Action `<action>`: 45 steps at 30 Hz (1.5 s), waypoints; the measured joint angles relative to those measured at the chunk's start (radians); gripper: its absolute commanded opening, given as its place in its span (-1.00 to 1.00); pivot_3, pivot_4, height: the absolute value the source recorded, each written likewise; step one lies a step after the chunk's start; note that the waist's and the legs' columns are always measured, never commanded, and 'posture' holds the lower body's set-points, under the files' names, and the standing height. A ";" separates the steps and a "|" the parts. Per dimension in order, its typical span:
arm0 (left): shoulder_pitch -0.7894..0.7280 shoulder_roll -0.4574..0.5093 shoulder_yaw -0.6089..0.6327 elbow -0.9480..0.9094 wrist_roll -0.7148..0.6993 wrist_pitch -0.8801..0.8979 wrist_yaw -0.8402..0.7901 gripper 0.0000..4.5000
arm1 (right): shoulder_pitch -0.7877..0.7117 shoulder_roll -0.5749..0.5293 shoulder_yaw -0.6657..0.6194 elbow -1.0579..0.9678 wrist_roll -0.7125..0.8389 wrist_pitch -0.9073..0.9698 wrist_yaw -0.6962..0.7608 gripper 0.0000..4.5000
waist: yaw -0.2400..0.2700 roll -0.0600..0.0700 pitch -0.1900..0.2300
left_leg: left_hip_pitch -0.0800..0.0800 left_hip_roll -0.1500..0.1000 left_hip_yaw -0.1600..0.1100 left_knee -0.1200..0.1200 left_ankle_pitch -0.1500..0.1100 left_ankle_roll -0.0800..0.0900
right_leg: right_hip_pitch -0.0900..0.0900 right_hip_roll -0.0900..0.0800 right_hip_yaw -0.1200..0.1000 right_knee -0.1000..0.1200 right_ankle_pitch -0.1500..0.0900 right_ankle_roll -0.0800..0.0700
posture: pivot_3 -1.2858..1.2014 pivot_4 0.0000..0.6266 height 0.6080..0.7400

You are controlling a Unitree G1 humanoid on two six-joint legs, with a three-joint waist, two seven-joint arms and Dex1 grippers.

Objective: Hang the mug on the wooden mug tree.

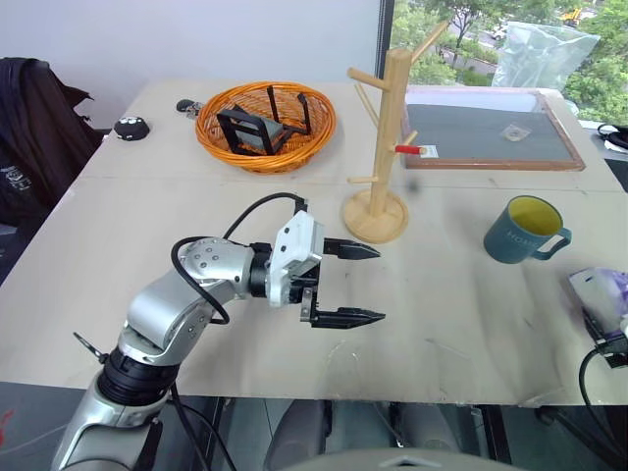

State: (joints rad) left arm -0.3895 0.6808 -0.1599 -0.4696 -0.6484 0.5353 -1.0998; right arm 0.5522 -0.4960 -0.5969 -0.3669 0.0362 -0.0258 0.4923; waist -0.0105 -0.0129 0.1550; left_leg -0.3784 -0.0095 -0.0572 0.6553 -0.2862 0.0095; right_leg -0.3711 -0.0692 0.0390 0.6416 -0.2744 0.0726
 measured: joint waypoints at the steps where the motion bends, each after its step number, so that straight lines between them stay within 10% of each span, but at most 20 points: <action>1: 0.000 0.000 0.000 0.011 0.003 -0.002 -0.008 1.00 | 0.016 0.006 0.000 -0.017 0.030 0.017 0.013 0.97 | 0.001 0.000 0.000 | -0.001 0.000 0.000 0.000 0.000 0.000 | 0.000 0.000 -0.001 0.000 0.000 0.000 | 0.03 -0.52 0.95; 11: -0.003 -0.005 0.000 0.019 0.016 -0.003 -0.016 1.00 | 0.107 0.054 0.031 -0.293 0.486 0.336 0.080 0.97 | -0.009 -0.001 0.000 | 0.001 0.002 0.001 0.003 0.000 0.001 | 0.001 -0.001 0.002 0.001 0.000 0.000 | 0.03 -0.52 0.95; 20: -0.022 -0.024 0.006 0.006 0.016 0.030 0.049 1.00 | -0.282 -0.024 0.094 -0.115 0.320 0.455 -0.169 0.97 | 0.007 -0.001 -0.001 | -0.006 -0.002 -0.002 0.006 0.003 -0.004 | -0.003 0.000 -0.002 0.001 0.000 0.000 | 0.03 -0.52 0.95; 36: -0.024 -0.027 0.029 -0.068 0.001 0.101 0.168 1.00 | -0.594 -0.101 0.192 0.223 0.253 0.527 -0.143 0.97 | -0.004 -0.001 -0.001 | -0.006 -0.002 -0.001 0.010 0.000 0.000 | -0.004 0.000 0.000 0.006 0.001 0.001 | 0.03 -0.52 0.95; 45: -0.021 -0.028 0.031 -0.085 0.028 0.116 0.250 1.00 | -0.689 -0.088 0.237 0.362 0.257 0.529 -0.107 -0.64 | -0.003 -0.001 -0.001 | -0.007 -0.002 -0.001 0.010 0.001 0.000 | -0.004 -0.001 0.000 0.005 0.001 0.001 | 0.03 -0.52 0.95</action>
State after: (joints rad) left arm -0.4102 0.6530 -0.1287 -0.5549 -0.6206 0.6509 -0.8494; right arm -0.1363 -0.5836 -0.3604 -0.0053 0.2928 0.5029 0.3848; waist -0.0139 -0.0142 0.1541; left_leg -0.3850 -0.0117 -0.0580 0.6658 -0.2857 0.0091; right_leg -0.3752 -0.0700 0.0391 0.6468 -0.2738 0.0737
